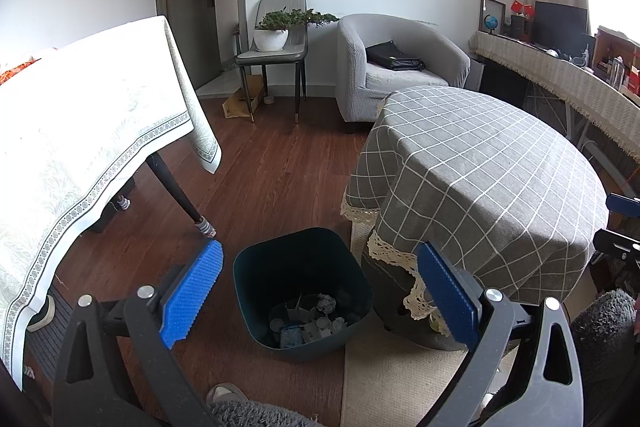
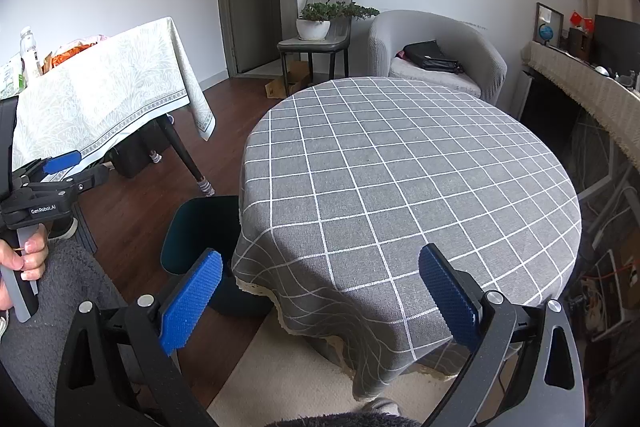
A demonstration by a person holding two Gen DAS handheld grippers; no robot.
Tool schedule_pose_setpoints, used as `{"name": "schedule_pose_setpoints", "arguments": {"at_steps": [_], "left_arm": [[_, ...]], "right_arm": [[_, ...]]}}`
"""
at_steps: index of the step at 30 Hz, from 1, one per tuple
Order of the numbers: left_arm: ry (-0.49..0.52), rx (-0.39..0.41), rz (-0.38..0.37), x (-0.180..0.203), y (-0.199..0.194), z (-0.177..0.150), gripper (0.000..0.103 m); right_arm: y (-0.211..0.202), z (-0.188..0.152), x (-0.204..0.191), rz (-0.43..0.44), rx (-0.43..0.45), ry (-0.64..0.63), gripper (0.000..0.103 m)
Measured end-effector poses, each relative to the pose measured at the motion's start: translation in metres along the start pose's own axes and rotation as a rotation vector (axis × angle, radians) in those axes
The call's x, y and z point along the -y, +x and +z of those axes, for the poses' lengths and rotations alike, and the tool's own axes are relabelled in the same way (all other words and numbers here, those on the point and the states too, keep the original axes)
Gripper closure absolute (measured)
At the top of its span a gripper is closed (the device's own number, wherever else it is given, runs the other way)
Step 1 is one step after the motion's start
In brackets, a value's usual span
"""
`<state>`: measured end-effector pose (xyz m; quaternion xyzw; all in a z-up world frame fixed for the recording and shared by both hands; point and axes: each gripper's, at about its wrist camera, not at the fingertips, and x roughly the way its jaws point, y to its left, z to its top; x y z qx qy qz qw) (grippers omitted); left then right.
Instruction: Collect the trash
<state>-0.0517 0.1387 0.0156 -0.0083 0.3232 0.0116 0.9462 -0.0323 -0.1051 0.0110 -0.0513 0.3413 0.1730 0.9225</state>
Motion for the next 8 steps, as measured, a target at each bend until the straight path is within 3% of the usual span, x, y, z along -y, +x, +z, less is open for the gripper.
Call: {"name": "schedule_pose_setpoints", "arguments": {"at_steps": [8], "left_arm": [[0.001, -0.007, 0.003, -0.0033, 0.0026, 0.0009, 0.003]], "right_arm": [[0.0, 0.0003, 0.0002, 0.0, -0.001, 0.0, 0.003]]}}
